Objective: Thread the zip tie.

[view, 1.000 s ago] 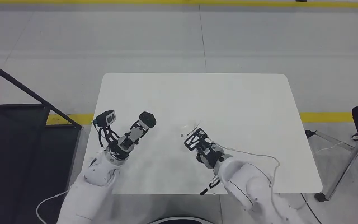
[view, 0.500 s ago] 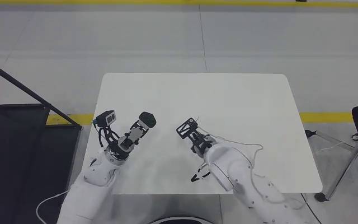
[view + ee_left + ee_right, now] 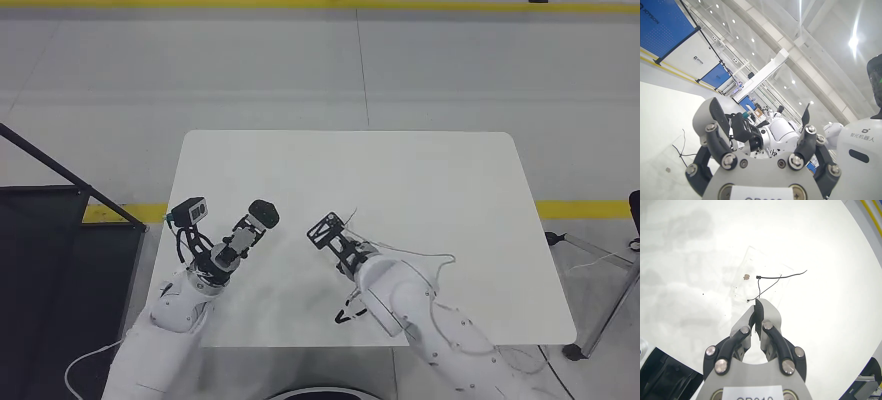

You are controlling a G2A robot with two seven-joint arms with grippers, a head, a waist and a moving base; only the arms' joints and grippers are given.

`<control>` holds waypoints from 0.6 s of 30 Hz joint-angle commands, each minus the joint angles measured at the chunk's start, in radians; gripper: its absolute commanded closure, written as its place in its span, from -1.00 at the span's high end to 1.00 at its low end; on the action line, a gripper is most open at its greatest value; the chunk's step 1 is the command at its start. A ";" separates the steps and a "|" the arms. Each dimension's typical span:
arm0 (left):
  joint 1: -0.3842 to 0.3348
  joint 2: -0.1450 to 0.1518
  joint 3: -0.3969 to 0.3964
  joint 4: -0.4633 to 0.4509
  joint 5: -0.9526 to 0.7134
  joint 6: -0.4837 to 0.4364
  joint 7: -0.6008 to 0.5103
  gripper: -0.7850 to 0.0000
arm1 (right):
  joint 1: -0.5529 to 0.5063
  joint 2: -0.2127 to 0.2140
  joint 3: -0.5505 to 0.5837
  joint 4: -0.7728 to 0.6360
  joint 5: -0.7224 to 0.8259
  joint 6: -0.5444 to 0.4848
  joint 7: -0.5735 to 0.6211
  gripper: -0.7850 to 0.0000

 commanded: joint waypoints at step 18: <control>0.000 0.000 0.000 0.000 0.000 0.000 0.000 1.00 | 0.006 -0.035 -0.009 0.034 -0.030 -0.021 0.021 -0.44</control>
